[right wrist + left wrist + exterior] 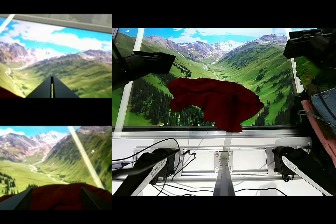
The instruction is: Fold the clothes and pants, and hang the long-sleeved shirts on hangers.
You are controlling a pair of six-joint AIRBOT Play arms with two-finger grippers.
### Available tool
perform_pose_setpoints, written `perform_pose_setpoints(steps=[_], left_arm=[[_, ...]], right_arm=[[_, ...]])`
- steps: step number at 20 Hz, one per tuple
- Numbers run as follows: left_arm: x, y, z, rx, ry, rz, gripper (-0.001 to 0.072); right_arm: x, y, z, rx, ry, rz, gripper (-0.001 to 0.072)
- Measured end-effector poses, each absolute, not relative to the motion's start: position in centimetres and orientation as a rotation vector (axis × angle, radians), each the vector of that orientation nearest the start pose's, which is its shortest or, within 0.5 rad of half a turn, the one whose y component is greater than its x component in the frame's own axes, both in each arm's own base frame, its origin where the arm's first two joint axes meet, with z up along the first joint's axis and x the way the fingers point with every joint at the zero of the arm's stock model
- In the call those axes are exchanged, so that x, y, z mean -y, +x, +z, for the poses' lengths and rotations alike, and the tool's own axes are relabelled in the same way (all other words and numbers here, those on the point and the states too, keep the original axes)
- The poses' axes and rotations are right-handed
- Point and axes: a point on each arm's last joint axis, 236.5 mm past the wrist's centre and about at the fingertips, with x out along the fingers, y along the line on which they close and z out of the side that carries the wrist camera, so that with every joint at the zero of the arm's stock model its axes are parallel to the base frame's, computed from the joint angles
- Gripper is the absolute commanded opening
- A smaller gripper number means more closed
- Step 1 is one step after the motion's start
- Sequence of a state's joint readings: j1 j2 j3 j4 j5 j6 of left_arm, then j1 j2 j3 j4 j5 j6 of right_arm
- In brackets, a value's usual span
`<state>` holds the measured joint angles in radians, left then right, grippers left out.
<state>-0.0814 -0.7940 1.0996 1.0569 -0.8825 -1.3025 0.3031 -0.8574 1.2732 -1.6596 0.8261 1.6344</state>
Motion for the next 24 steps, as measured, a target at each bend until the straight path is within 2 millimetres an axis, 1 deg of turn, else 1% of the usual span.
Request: perform_pose_setpoints(steps=[1,2,4,5,6,7,8,9,10,13,16,18,20,23,24], left_arm=[[11.9,35.7,23.1,-0.524,-0.152,-0.442,0.0696],[11.9,35.7,23.1,-0.524,-0.153,-0.442,0.0696],[12.0,35.6,23.1,-0.524,-0.154,-0.443,0.0696],[12.0,35.6,23.1,-0.524,-0.154,-0.443,0.0696],[12.0,35.6,23.1,-0.524,-0.154,-0.443,0.0696],[12.0,35.6,23.1,-0.524,-0.154,-0.443,0.0696],[12.0,35.6,23.1,-0.524,-0.154,-0.443,0.0696],[12.0,35.6,23.1,-0.524,-0.154,-0.443,0.0696],[12.0,35.6,23.1,-0.524,-0.154,-0.443,0.0696],[12.0,35.6,23.1,-0.524,-0.154,-0.443,0.0696],[12.0,35.6,23.1,-0.524,-0.154,-0.443,0.0696],[12.0,35.6,23.1,-0.524,-0.154,-0.443,0.0696],[12.0,35.6,23.1,-0.524,-0.154,-0.443,0.0696],[12.0,35.7,22.9,-0.528,-0.155,-0.443,0.0696],[12.0,35.8,22.8,-0.532,-0.155,-0.442,0.0696]], right_arm=[[-10.1,37.9,25.7,-0.483,-0.097,0.232,0.0016],[-10.1,37.4,23.1,-0.572,-0.122,0.236,0.0016],[-10.9,35.7,16.4,-0.784,-0.137,0.281,0.0017],[-11.8,34.5,12.9,-0.889,-0.12,0.32,0.002],[-12.7,33.5,9.8,-0.974,-0.09,0.356,0.0104],[-13.9,32.5,6.9,-1.049,-0.038,0.391,0.032],[-15.2,31.9,4.7,-1.096,0.028,0.417,0.0491],[-16.4,31.4,2.7,-1.137,0.104,0.432,0.0504],[-17.4,31.3,1.1,-1.169,0.19,0.429,0.0504],[-19.7,31.1,-2.7,-1.278,0.453,0.366,0.0504],[-21.8,30.8,-5.1,-1.376,0.674,0.307,0.0504],[-23.1,31.4,-5.8,-1.399,0.83,0.266,0.0504],[-23.9,33.0,-5.9,-1.37,0.976,0.218,0.0504],[-24.0,35.1,-6.7,-1.332,1.157,0.102,0.0503],[-23.9,35.4,-7.0,-1.331,1.2,0.067,0.0502]])
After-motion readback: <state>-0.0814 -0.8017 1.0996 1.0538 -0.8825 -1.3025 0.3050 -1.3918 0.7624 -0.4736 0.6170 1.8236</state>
